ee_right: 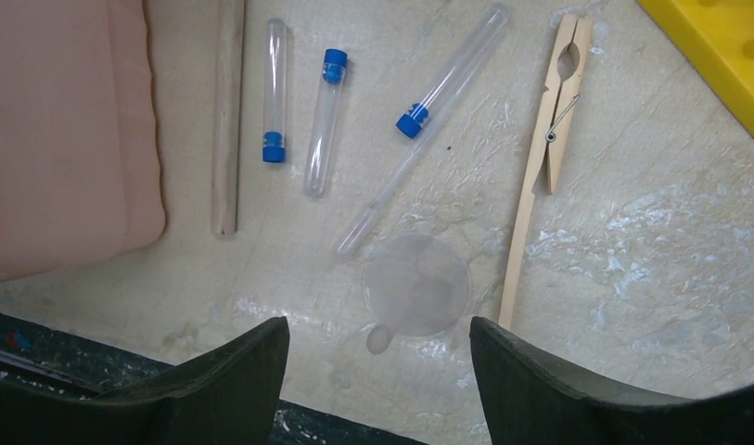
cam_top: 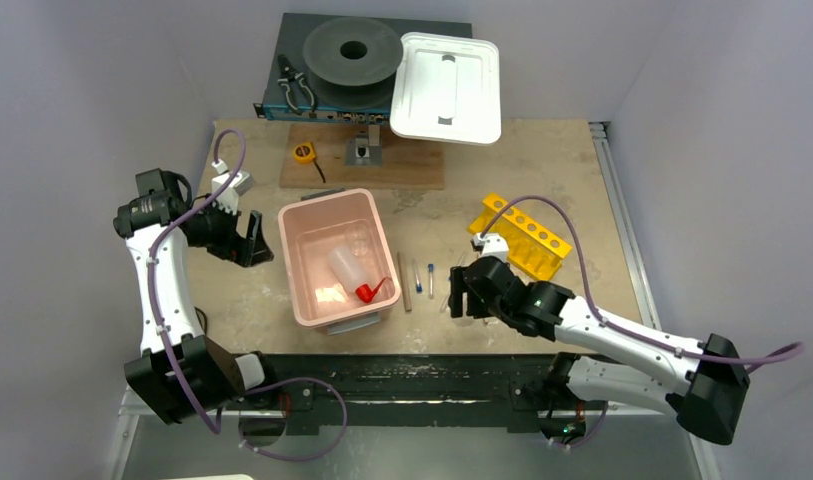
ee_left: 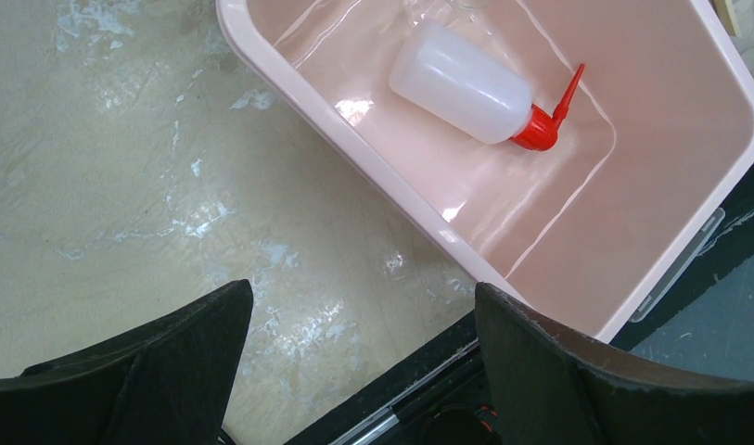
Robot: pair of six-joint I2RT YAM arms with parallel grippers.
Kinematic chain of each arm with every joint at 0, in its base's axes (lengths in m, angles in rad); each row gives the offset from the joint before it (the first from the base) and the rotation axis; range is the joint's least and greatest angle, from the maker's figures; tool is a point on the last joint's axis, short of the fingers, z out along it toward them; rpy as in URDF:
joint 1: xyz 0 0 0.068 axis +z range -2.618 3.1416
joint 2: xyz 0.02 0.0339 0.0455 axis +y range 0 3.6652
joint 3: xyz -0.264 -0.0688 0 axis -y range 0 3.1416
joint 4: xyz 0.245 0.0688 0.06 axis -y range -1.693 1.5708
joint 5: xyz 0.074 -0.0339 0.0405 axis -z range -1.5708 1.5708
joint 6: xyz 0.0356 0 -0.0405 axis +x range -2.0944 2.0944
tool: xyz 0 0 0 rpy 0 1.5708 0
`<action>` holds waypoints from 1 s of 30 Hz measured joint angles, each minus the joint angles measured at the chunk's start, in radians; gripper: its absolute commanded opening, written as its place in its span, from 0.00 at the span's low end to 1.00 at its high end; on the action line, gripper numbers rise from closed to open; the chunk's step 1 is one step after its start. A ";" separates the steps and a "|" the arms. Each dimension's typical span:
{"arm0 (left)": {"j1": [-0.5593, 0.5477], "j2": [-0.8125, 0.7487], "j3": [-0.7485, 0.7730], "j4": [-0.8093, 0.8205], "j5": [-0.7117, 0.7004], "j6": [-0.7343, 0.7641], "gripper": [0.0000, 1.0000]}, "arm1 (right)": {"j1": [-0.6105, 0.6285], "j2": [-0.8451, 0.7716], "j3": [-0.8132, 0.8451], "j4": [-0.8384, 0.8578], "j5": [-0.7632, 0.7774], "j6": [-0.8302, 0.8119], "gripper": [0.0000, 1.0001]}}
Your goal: Organize the chemistry lab equipment
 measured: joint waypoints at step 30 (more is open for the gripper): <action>0.000 0.019 0.023 -0.003 0.000 -0.008 0.89 | 0.092 0.123 0.118 -0.065 0.242 0.048 0.00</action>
